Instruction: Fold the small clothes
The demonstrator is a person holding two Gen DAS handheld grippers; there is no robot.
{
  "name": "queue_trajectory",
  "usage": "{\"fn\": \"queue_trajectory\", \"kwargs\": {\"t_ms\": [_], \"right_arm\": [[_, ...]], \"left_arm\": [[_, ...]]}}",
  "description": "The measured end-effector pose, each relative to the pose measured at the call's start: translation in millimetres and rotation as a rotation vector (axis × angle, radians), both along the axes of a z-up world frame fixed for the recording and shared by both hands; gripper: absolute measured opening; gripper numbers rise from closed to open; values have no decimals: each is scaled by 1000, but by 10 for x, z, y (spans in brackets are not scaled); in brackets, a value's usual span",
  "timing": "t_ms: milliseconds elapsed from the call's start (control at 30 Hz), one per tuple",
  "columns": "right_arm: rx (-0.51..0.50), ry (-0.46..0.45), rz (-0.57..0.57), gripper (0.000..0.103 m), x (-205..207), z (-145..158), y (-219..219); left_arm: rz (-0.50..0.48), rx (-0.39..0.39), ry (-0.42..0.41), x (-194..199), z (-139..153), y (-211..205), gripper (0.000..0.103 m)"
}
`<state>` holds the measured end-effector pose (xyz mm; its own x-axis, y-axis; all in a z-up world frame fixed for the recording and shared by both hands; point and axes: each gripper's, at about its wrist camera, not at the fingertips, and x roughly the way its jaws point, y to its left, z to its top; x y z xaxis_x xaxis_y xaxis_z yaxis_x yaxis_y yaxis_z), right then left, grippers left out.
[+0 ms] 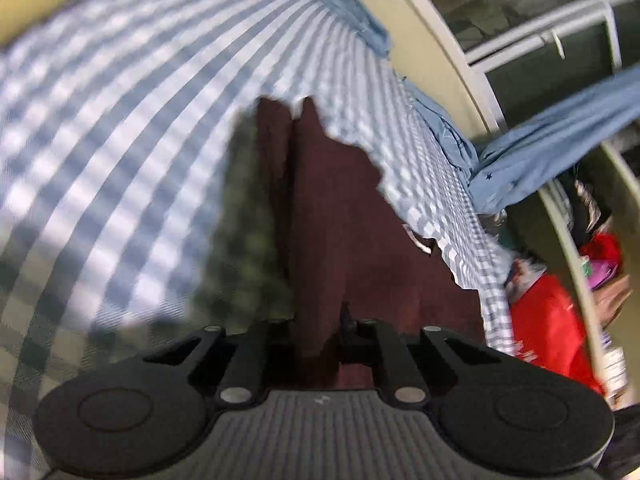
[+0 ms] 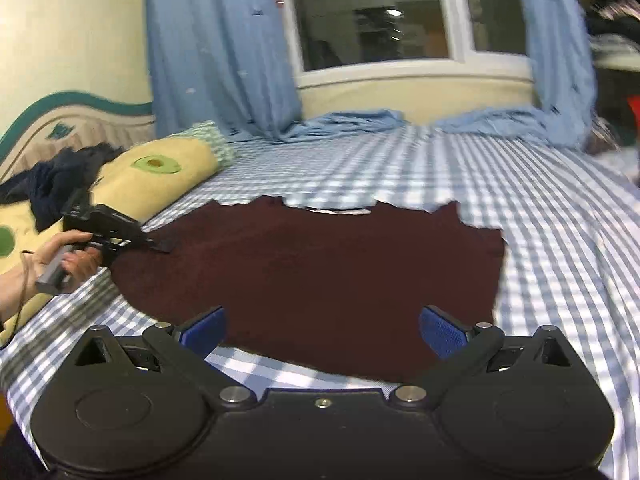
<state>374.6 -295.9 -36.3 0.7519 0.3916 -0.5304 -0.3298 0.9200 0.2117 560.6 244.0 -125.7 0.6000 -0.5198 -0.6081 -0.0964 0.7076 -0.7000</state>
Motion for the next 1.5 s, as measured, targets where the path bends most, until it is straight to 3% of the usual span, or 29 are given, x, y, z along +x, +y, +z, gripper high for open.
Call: {"fn": "queue_trajectory", "kwargs": {"t_ms": [200, 333, 467, 533, 633, 800, 867, 900, 933, 967, 1000, 1100, 1233, 1267, 1367, 1500], "right_arm": [[102, 64, -141, 102, -26, -180, -373], [165, 41, -158, 102, -145, -226, -624], [215, 28, -178, 102, -309, -284, -911], [229, 27, -192, 102, -409, -311, -1066], [230, 32, -219, 102, -550, -352, -1317], [235, 36, -277, 102, -800, -383, -1701], [237, 35, -301, 102, -912, -384, -1823], [235, 32, -314, 102, -968, -378, -1883], [233, 31, -324, 102, -1024, -384, -1941], [233, 33, -334, 102, -1052, -389, -1985], [234, 38, -345, 102, -1083, -403, -2029], [249, 78, -364, 102, -1081, -459, -2095], [295, 124, -340, 102, -978, -491, -2020], [306, 130, -319, 102, -937, -474, -1966], [271, 106, -248, 102, -779, -347, -1706], [126, 39, -215, 99, -494, -169, -1185]], "left_arm": [[-31, 229, -101, 1, 949, -834, 11], [-86, 294, -171, 98, 1511, -1602, 11], [-204, 381, -210, 194, 1826, -2598, 11], [-278, 415, -226, 252, 1840, -3169, 11], [-399, 447, -192, 331, 1580, -4043, 11], [-501, 575, -41, 323, 662, -5046, 11], [-495, 619, -43, 245, 443, -5167, 14], [-496, 624, -59, 209, 409, -5177, 23], [-503, 615, -75, 192, 422, -5181, 35], [-534, 568, -89, 170, 472, -5171, 61], [-557, 519, -97, 148, 536, -5140, 73], [-592, 398, -189, 18, 881, -4965, 86], [-572, 383, -333, -247, 1476, -4484, 98], [-559, 410, -353, -309, 1567, -4362, 103], [-490, 548, -406, -616, 1695, -3886, 102], [-363, 663, -387, -977, 1465, -3227, 102]]}}
